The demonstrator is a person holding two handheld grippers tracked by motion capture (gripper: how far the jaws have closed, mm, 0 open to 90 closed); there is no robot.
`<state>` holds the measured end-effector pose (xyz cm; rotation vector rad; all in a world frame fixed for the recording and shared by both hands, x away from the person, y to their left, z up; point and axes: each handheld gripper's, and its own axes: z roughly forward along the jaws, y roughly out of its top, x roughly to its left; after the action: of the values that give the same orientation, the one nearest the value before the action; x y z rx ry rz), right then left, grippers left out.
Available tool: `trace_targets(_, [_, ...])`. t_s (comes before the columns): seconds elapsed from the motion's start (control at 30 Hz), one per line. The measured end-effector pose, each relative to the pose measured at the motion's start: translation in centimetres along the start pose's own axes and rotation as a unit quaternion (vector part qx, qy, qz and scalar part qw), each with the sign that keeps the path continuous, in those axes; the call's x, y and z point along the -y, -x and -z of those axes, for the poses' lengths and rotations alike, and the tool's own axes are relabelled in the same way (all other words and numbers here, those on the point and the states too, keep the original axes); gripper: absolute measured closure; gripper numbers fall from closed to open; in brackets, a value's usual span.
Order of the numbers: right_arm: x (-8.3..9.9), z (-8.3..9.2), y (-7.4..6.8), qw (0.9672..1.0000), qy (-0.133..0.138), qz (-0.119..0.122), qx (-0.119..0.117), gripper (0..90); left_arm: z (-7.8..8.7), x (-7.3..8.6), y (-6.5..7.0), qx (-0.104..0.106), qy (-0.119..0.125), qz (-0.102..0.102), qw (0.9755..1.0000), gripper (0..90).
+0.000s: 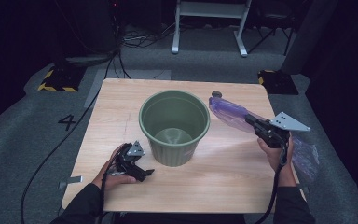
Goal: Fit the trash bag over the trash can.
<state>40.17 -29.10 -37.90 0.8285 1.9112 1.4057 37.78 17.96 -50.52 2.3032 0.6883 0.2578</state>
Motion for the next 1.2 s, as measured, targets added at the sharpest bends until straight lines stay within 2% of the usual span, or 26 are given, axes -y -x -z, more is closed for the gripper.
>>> trace_targets(0.3, [-1.7,-1.1,-0.9,0.9998,-0.002,0.021,-0.003,90.0,-0.9,-0.9,0.3,0.01,-0.001,-0.015,0.9998,0.0])
trace_targets(0.5, [-2.6,-1.9,-1.7,0.9992,-0.006,0.038,-0.013,90.0,-1.5,-1.7,0.6,0.015,-0.001,-0.022,0.9997,0.0])
trace_targets(1.2, [-3.8,-3.8,-4.2,0.9958,-0.022,0.08,-0.038,90.0,-3.0,-3.2,1.0,0.016,0.0,-0.021,0.9996,0.0])
